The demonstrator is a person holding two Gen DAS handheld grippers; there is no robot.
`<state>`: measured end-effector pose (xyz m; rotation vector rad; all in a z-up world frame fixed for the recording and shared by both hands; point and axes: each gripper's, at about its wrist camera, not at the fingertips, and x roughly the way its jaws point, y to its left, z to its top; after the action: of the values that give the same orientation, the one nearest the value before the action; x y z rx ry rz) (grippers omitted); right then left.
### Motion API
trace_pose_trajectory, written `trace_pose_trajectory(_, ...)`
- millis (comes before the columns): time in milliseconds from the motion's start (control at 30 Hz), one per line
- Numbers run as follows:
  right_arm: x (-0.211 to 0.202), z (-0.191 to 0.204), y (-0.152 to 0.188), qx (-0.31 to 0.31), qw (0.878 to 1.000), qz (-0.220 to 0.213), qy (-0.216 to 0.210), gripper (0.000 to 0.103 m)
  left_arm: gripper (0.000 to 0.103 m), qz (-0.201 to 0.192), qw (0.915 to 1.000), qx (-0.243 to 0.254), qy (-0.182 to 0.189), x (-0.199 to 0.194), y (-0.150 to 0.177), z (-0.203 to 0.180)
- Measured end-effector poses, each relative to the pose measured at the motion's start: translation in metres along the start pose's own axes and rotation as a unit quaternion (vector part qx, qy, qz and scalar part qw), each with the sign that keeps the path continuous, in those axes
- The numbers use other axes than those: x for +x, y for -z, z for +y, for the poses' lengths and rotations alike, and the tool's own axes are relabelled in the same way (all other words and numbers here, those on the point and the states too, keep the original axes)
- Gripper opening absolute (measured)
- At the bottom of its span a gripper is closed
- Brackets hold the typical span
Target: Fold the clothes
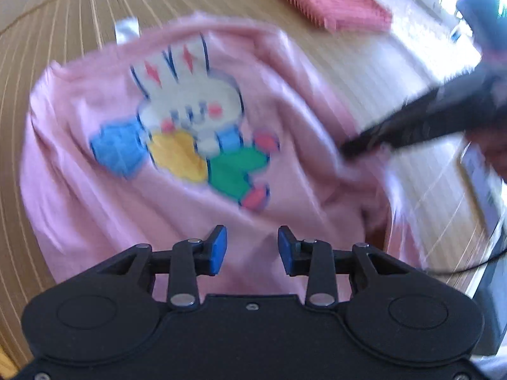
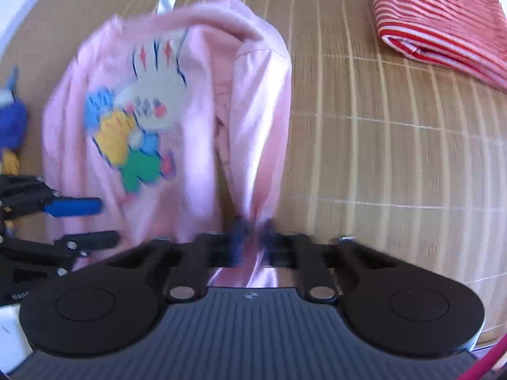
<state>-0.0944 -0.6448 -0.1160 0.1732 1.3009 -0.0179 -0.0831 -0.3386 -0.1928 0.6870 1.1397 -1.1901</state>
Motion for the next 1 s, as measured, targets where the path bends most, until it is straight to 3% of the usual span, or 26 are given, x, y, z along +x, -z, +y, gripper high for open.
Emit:
trace_pose_trajectory(100,-0.017,-0.010,0.001,-0.045,0.996,-0.024,0.073,0.009,0.038,0.010,0.9996,0.015,-0.020,0.001,0.018,-0.008)
trace_pose_trajectory(233,-0.045,-0.038,-0.026,-0.101,0.978,-0.076,0.166,0.009,0.038,0.019,0.9995,0.004,-0.027,-0.003,0.034,-0.005)
trace_pose_trajectory(300,-0.062,-0.051,-0.044,-0.120,0.966,-0.104,0.203,0.009,0.038,0.016,0.9996,-0.001,-0.025,-0.006,0.041,-0.004)
trace_pose_trajectory(367,-0.076,-0.057,-0.056,-0.122,0.963,-0.115,0.211,0.012,0.038,0.013,0.9996,-0.004,-0.026,-0.010,0.046,-0.006)
trace_pose_trajectory(500,-0.096,-0.046,-0.044,-0.106,0.968,-0.125,0.188,0.039,0.038,0.008,0.9993,-0.026,-0.027,-0.021,0.056,-0.005)
trace_pose_trajectory(600,-0.106,-0.033,-0.010,-0.088,0.979,-0.121,0.137,0.042,0.039,0.008,0.9983,-0.035,-0.045,-0.033,0.073,-0.007)
trace_pose_trajectory(700,-0.100,-0.021,0.022,-0.031,0.995,-0.093,0.028,0.042,0.039,0.015,0.9972,-0.055,-0.049,-0.040,0.090,-0.004)
trace_pose_trajectory(767,-0.087,-0.007,0.045,-0.006,0.998,-0.062,-0.027,0.042,0.039,0.024,0.9959,-0.068,-0.054,-0.043,0.102,-0.003)
trace_pose_trajectory(833,-0.077,0.012,0.067,-0.009,0.999,-0.040,-0.035,0.042,0.040,0.037,0.9942,-0.064,-0.077,-0.042,0.112,-0.002)
trace_pose_trajectory(900,-0.069,0.027,0.085,-0.018,0.999,-0.022,-0.022,0.042,0.040,0.050,0.9897,-0.050,-0.124,-0.043,0.123,0.003)
trace_pose_trajectory(1000,-0.067,0.038,0.103,-0.025,0.999,-0.015,-0.013,0.043,0.040,0.062,0.9749,-0.087,-0.195,-0.051,0.140,0.032)
